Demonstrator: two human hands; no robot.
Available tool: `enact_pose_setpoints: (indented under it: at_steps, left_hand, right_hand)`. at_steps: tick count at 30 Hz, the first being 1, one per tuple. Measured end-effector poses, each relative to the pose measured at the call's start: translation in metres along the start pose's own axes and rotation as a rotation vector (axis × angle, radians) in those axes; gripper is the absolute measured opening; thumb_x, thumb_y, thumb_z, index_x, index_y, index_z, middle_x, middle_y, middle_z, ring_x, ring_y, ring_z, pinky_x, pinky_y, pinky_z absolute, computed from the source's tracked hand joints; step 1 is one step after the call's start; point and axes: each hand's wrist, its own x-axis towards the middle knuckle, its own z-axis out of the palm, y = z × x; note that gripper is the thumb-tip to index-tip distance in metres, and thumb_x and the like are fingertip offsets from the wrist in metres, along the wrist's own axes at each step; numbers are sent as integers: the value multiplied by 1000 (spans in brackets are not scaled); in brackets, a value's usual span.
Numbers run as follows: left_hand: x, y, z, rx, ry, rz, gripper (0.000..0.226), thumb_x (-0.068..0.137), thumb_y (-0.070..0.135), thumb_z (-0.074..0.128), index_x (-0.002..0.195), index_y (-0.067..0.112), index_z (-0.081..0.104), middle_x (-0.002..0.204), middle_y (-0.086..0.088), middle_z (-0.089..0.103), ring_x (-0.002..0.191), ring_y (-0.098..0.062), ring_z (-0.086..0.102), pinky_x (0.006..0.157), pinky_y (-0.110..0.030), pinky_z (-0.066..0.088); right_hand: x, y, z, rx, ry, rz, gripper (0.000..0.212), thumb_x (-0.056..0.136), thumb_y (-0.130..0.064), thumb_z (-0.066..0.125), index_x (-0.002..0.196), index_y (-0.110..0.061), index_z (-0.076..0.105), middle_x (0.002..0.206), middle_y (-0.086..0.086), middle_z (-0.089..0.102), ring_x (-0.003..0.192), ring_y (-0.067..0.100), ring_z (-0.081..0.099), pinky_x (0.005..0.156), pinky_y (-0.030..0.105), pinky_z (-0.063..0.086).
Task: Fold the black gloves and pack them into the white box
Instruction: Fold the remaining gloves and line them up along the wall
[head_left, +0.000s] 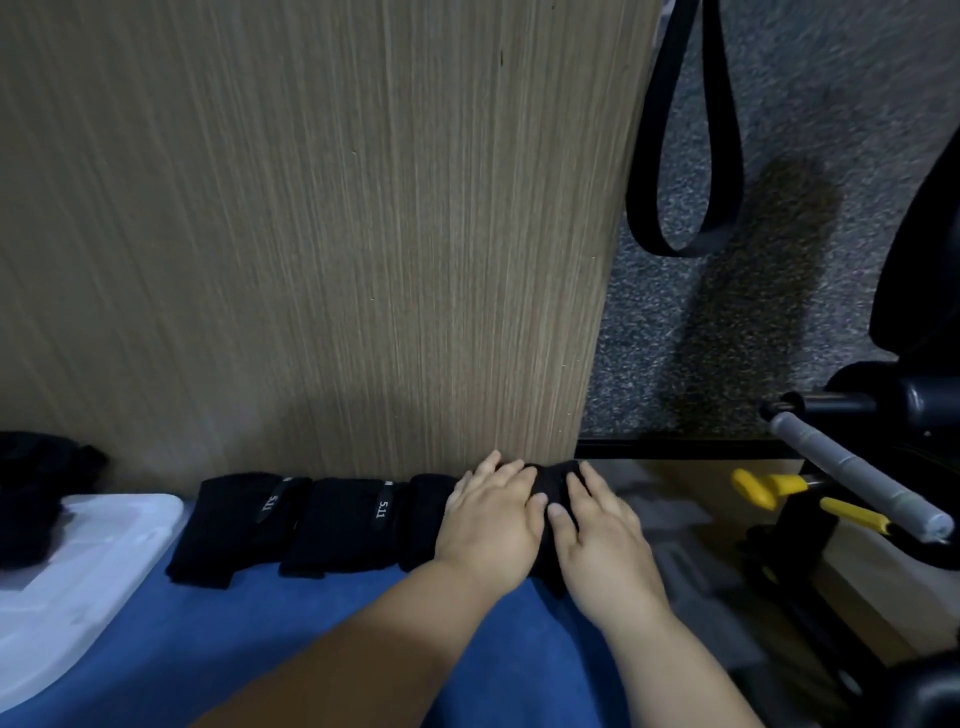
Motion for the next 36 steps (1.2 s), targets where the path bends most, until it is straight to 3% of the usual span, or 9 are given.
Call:
enact_pose_setpoints:
  at_steps: [8,15,19,21,24,27,30,33,36]
  left_hand:
    - [1,-5,0,124,-102,-7,51,102,43,18,150,26,26,155,10,25,144,-12,14,117,-34,10]
    - [-8,-1,-9,105,-90,-25,54,102,47,18,152,26,18,160,8,13,146,-13,6,118,-35,1]
    - [-28,-2,-22,29,-32,-63,55,102,46,19,152,25,17,160,10,10,146,-11,4,119,-34,2]
    - [-43,-9,-31,16,18,-78,52,101,46,23,149,26,26,156,11,21,145,-11,11,118,-34,9]
    - [-69,-27,-52,28,90,-118,45,101,45,27,140,28,40,144,16,39,138,-10,24,112,-31,18]
    - [-99,-56,-78,13,116,-230,44,100,47,28,140,31,41,143,16,40,135,-11,26,108,-31,22]
    - [-133,-91,-103,-20,165,-372,43,99,49,30,135,32,46,140,14,45,133,-13,31,108,-33,26]
    - [-171,-124,-124,0,211,-471,40,98,48,35,131,32,49,135,12,50,130,-15,33,106,-33,29]
    - [-209,-154,-145,8,304,-569,34,96,46,41,126,33,52,132,12,51,128,-15,32,102,-31,27]
  right_hand:
    - [1,-1,3,-92,-108,71,56,101,-48,17,153,-29,12,159,-17,-1,146,18,6,116,40,14]
    - [-4,-5,0,-94,-67,63,54,101,-46,19,153,-29,14,160,-14,3,145,18,6,116,40,15]
    - [-11,-16,-8,-149,181,10,48,99,-46,31,143,-30,37,156,-7,21,141,17,13,110,44,20]
    - [-15,-25,-13,-139,304,-50,39,96,-42,42,131,-29,52,146,-3,38,135,18,22,106,44,24]
    - [-25,-44,-16,-120,348,-166,25,91,-32,55,113,-27,65,123,-4,54,123,20,35,99,41,32]
    - [-40,-67,-13,-53,278,-295,17,89,-27,59,104,-25,68,107,-6,60,110,20,47,91,34,40]
    - [-59,-90,-4,-4,110,-366,20,94,-29,53,110,-28,64,111,-12,55,108,11,48,87,22,37]
    - [-79,-114,11,76,-45,-396,19,96,-30,51,111,-32,62,107,-18,52,98,3,51,85,22,43]
    - [-96,-135,33,70,-177,-402,19,97,-32,48,111,-36,60,104,-21,49,88,-3,50,74,16,42]
